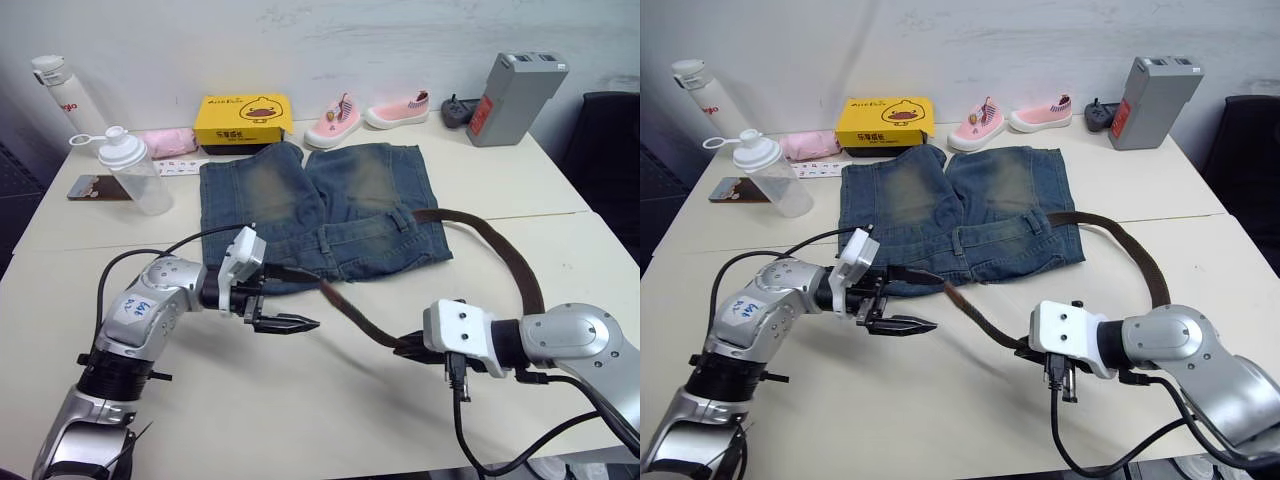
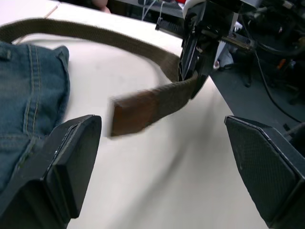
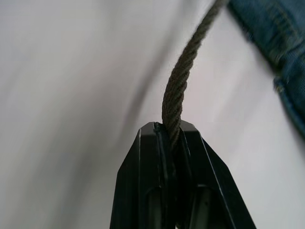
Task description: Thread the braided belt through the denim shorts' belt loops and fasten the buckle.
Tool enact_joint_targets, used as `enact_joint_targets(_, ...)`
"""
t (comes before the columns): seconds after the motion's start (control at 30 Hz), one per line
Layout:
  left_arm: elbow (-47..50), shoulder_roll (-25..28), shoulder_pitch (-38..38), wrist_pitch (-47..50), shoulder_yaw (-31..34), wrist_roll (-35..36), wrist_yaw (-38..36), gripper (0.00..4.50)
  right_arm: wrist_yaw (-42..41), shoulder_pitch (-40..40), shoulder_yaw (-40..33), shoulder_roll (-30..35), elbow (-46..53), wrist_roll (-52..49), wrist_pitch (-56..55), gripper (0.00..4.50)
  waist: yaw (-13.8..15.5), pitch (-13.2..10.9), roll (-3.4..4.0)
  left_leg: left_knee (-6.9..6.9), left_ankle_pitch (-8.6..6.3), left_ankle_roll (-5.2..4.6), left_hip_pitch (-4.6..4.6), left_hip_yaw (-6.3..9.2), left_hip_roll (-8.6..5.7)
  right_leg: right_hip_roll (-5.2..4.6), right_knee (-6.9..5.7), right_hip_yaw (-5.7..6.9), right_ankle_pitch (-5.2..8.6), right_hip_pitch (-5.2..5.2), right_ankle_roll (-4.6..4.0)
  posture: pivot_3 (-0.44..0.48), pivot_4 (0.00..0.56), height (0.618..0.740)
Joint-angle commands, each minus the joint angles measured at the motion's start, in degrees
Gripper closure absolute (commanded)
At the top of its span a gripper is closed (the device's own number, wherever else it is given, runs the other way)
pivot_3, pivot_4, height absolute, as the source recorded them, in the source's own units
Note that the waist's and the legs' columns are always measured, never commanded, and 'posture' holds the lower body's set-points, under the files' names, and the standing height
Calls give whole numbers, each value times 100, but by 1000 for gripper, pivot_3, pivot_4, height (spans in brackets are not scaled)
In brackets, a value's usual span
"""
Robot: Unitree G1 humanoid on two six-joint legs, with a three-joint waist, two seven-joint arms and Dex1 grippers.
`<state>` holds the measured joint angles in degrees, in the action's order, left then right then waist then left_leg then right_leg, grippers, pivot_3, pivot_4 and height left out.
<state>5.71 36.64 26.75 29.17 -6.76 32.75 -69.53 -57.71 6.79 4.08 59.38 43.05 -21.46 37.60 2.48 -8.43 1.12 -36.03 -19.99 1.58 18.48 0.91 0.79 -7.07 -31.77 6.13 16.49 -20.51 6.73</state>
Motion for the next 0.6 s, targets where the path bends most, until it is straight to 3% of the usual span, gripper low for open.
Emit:
enact_joint_targets(0.03, -90, 180, 90, -180, 200, -51, -229, 0, -4, -155, -309, 119, 224, -70, -64, 4463, -1, 0, 0, 0, 0, 0, -1, 0, 0, 0, 0, 0, 0, 1, 0, 0, 150, 739)
enact_joint_targets(0.57, 17, -237, 78, -22, -106, -57, -271, 0, 76, -95, -375, 140, 471, -319, 122, 4463, 7, -1, -2, -1, 0, 0, -2, 1, 0, 0, -2, -3, -1, 4, 1, 0, 150, 739)
enact_joint_targets(0.6, 10, -265, 76, 16, -88, -16, -257, 251, 85, -106, -393, 141, 480, -328, 129, 4492, 6, -1, -2, -1, 0, 0, -2, 1, 0, 0, -1, -3, -1, 4, 1, 0, 150, 739)
